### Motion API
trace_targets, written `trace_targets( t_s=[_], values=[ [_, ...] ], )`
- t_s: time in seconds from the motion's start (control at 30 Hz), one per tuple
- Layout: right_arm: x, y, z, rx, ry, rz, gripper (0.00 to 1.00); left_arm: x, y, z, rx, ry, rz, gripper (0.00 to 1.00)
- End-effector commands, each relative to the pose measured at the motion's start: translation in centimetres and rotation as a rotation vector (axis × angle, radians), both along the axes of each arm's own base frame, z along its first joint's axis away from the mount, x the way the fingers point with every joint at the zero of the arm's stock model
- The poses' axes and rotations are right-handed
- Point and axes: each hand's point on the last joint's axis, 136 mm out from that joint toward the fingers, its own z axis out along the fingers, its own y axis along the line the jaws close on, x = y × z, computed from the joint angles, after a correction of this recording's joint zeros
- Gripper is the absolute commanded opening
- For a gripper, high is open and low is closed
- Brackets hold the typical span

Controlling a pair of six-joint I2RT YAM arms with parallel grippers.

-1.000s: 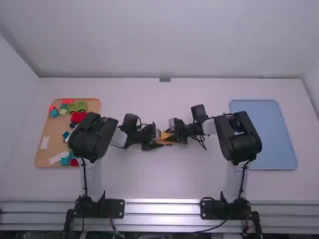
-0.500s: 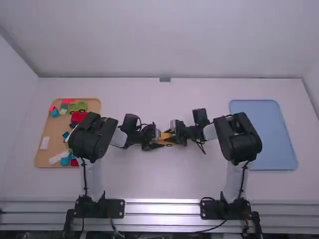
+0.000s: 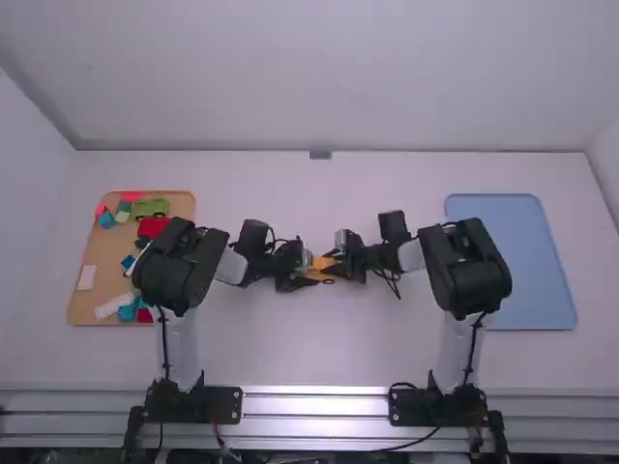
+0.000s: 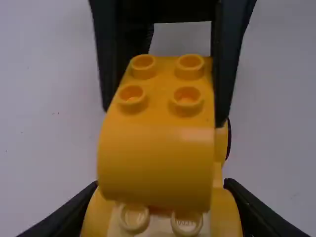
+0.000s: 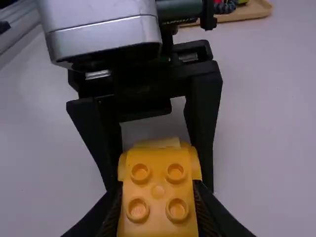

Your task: Assemble lego blocks to make yellow taxi

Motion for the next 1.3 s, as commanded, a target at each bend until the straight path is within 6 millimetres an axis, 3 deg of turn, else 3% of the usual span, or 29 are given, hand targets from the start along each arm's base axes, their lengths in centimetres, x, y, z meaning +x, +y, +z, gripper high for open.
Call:
trace_targets(
  t_s=[0.0,0.37,0.73,0.97,1.27],
  values=[
    [-0.6,-0.8,-2.9,-0.111,0.031,-0.028,0.15,0.0,-0.5,-0.1,-0.016,0.010,-0.018,0.47],
    [-0.7,0.7,-3.8,-0.223,0.028,0.005,0.09,0.0,-0.5,-0.1,-0.015,0.013,-0.018,0.45],
    [-3.8,-0.2,-4.8,-0.266,0.060,0.100,0.14,0.2,-0.5,0.1,-0.016,0.001,-0.016,0.43],
    [-3.2,0.5,-6.4,-0.385,0.036,0.053,0.10,0.6,-0.7,0.3,-0.015,0.035,-0.012,0.43],
    [-3.0,0.6,-6.4,-0.316,0.015,-0.001,0.08,0.7,-0.7,0.3,-0.017,0.036,-0.009,0.40]
  ],
)
